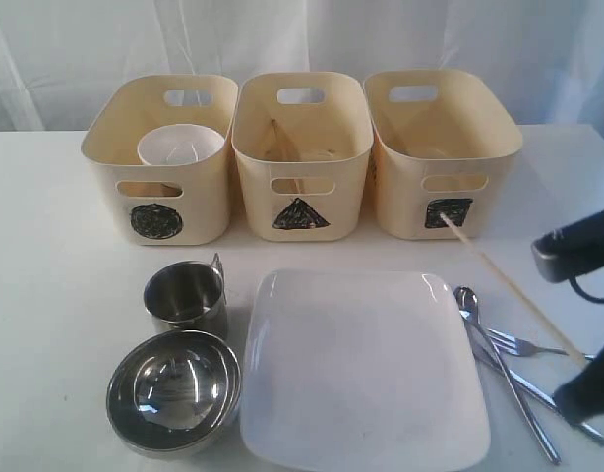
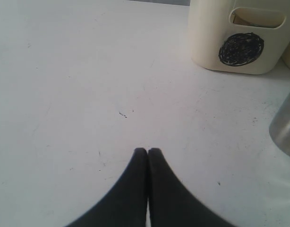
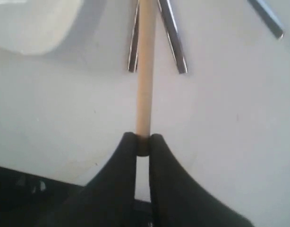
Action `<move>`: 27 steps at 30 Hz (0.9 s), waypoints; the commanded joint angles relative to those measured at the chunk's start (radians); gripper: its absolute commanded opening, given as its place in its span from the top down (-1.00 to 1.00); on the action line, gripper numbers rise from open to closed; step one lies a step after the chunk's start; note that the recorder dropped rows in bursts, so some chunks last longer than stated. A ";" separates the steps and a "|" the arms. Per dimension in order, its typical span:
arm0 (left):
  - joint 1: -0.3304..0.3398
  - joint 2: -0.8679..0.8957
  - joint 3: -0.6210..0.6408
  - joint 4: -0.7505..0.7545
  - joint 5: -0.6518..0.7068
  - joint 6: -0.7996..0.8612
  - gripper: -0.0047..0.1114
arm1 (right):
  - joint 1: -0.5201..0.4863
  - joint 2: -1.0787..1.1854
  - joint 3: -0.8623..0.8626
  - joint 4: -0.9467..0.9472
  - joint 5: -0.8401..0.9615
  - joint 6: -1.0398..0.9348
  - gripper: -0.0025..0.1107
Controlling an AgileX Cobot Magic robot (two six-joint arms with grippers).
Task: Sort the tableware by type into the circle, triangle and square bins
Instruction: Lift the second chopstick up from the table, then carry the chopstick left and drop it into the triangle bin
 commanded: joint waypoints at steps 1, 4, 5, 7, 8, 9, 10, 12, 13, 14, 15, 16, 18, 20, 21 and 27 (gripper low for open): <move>-0.001 -0.005 0.004 -0.003 -0.004 0.001 0.92 | -0.007 -0.008 -0.069 0.064 -0.124 -0.074 0.96; -0.001 -0.005 0.004 -0.003 -0.004 0.001 0.92 | -0.007 0.010 -0.112 0.094 -0.241 -0.087 0.96; -0.001 -0.005 0.004 -0.003 -0.004 0.001 0.92 | -0.007 0.026 -0.128 0.100 -0.277 -0.087 0.96; -0.001 -0.005 0.004 -0.003 -0.004 0.001 0.92 | -0.007 0.068 -0.159 0.105 -0.342 -0.097 0.96; -0.001 -0.005 0.004 -0.003 -0.004 0.001 0.92 | -0.007 0.099 -0.179 0.110 -0.366 -0.109 0.96; -0.001 -0.005 0.004 -0.003 -0.004 0.001 0.92 | -0.007 0.135 -0.202 0.118 -0.386 -0.123 0.96; -0.001 -0.005 0.004 -0.003 -0.004 0.001 0.92 | -0.007 0.175 -0.227 0.133 -0.402 -0.143 0.96; -0.001 -0.005 0.004 -0.003 -0.004 0.001 0.92 | -0.007 0.256 -0.289 0.167 -0.416 -0.186 0.96; -0.001 -0.005 0.004 -0.003 -0.004 0.001 0.92 | -0.007 0.302 -0.325 0.194 -0.418 -0.213 0.96; -0.001 -0.005 0.004 -0.003 -0.004 0.001 0.92 | -0.007 0.339 -0.356 0.216 -0.418 -0.234 0.96; -0.001 -0.005 0.004 -0.003 -0.004 0.001 0.92 | -0.007 0.385 -0.397 0.244 -0.417 -0.258 0.96; -0.001 -0.005 0.004 -0.003 -0.004 0.001 0.92 | -0.007 0.429 -0.439 0.273 -0.417 -0.278 0.96; -0.001 -0.005 0.004 -0.003 -0.004 0.001 0.92 | -0.007 0.512 -0.517 0.319 -0.419 -0.294 0.96; -0.001 -0.005 0.004 -0.003 -0.004 0.001 0.92 | -0.007 0.583 -0.605 0.351 -0.423 -0.299 0.96; -0.001 -0.005 0.004 -0.003 -0.004 0.001 0.92 | -0.007 0.619 -0.646 0.360 -0.432 -0.299 0.96; -0.001 -0.005 0.004 -0.003 -0.004 0.001 0.92 | -0.007 0.789 -0.844 0.525 -0.583 -0.312 0.96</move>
